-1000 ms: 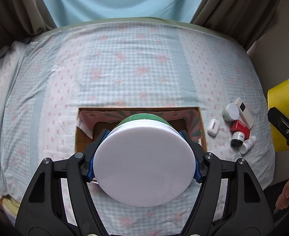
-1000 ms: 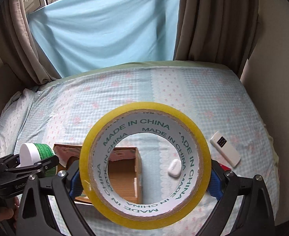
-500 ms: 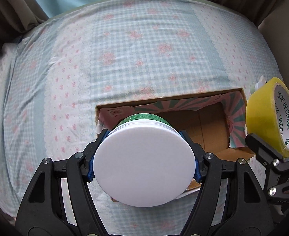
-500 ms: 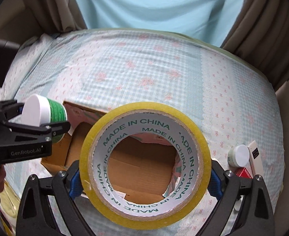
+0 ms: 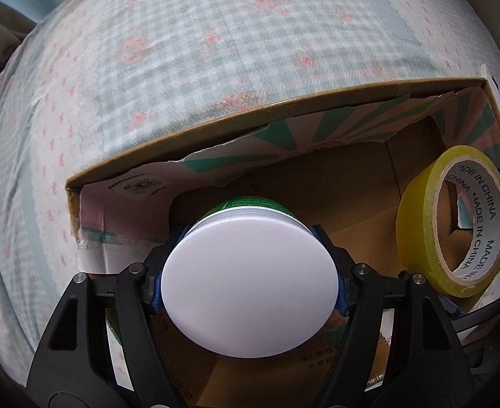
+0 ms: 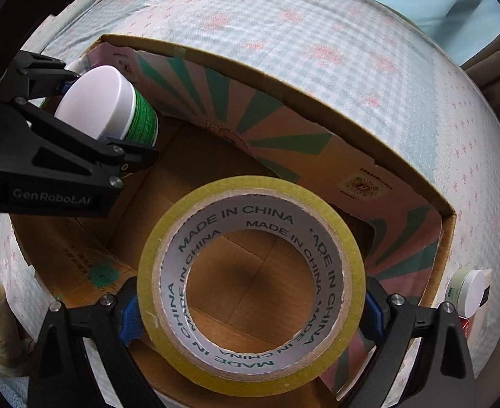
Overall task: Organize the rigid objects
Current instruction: 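Carry the jar with left tool while right tool carries the tape to the box, then release the jar with left tool while right tool releases the tape into the box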
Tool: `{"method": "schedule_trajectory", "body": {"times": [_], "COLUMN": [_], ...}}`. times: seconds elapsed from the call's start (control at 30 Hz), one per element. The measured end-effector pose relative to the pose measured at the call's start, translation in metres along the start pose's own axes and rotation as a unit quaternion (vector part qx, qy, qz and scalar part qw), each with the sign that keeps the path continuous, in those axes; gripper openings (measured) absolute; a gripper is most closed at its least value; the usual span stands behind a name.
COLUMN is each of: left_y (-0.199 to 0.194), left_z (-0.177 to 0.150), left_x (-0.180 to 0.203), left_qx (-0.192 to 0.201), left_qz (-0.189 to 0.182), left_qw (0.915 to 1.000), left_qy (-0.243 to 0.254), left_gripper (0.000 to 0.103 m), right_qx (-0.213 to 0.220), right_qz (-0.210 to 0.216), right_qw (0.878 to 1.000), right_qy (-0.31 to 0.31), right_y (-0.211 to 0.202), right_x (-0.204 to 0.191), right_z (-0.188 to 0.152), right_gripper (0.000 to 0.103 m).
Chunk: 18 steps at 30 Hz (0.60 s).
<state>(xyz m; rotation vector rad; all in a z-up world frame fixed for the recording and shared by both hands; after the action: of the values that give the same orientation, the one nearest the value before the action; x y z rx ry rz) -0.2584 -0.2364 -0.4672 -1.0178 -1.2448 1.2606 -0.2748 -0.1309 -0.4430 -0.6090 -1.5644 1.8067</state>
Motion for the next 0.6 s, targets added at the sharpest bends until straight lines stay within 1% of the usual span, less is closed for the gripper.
{"method": "schedule_trajectory", "body": {"times": [0.13, 0.2, 0.27, 0.3, 0.33, 0.37, 0.4, 0.43, 0.5, 0.53, 0.57, 0.6], "left_y": [0.003, 0.001, -0.007, -0.011, -0.017, -0.023, -0.027, -0.03, -0.031, -0.032, -0.032, -0.032], "left_z": [0.002, 0.004, 0.007, 0.008, 0.009, 0.009, 0.011, 0.011, 0.009, 0.007, 0.005, 0.003], "left_x": [0.004, 0.007, 0.012, 0.014, 0.015, 0.016, 0.015, 0.015, 0.014, 0.013, 0.011, 0.01], "left_qx": [0.004, 0.011, 0.022, 0.028, 0.035, 0.041, 0.045, 0.046, 0.043, 0.04, 0.04, 0.039], "left_qz": [0.002, 0.002, 0.01, 0.007, -0.004, -0.011, -0.007, -0.001, 0.004, 0.002, 0.0, 0.0], "left_qw": [1.0, 0.9998, 0.9994, 0.9991, 0.9988, 0.9985, 0.9983, 0.9982, 0.9982, 0.9984, 0.9986, 0.9987], "left_qy": [0.008, 0.014, 0.024, 0.029, 0.033, 0.035, 0.036, 0.039, 0.041, 0.039, 0.035, 0.032], "left_gripper": [0.068, 0.068, 0.069, 0.081, 0.103, 0.103, 0.103, 0.103, 0.103, 0.103, 0.103, 0.103], "right_qx": [0.0, 0.005, 0.015, 0.012, 0.003, -0.019, -0.032, -0.027, -0.013, -0.015, -0.012, -0.005], "right_qz": [0.011, 0.019, 0.017, 0.024, 0.036, 0.055, 0.068, 0.073, 0.065, 0.057, 0.038, 0.027], "right_qw": [1.0, 1.0, 1.0, 1.0, 0.999, 0.998, 0.997, 0.997, 0.998, 0.998, 0.999, 0.999], "right_qy": [0.007, 0.01, 0.004, 0.003, 0.006, 0.01, 0.015, 0.021, 0.02, 0.018, 0.019, 0.022], "right_y": [0.002, 0.003, 0.001, 0.002, 0.004, 0.009, 0.013, 0.013, 0.006, 0.003, -0.002, -0.008], "right_x": [0.004, 0.005, 0.005, 0.005, 0.005, 0.006, 0.006, 0.007, 0.007, 0.008, 0.009, 0.01], "right_z": [0.001, 0.003, 0.004, 0.005, 0.004, 0.002, -0.001, -0.004, -0.007, -0.007, -0.006, -0.005], "right_gripper": [0.096, 0.096, 0.096, 0.096, 0.097, 0.097, 0.103, 0.103, 0.103, 0.103, 0.103, 0.103]}}
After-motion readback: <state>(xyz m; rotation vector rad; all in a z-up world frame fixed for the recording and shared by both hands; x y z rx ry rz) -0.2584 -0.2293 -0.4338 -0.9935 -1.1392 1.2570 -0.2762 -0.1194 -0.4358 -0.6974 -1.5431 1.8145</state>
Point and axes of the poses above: each gripper's, at about its wrist camera, not at the fingertips, and y roughly the way its jaws point, x to its right, z to its top, the point moved 3 cm from there along y, roughly the way its jaws point, and after that the axes turned 8 degrees about -y, right-handed, at the moved point
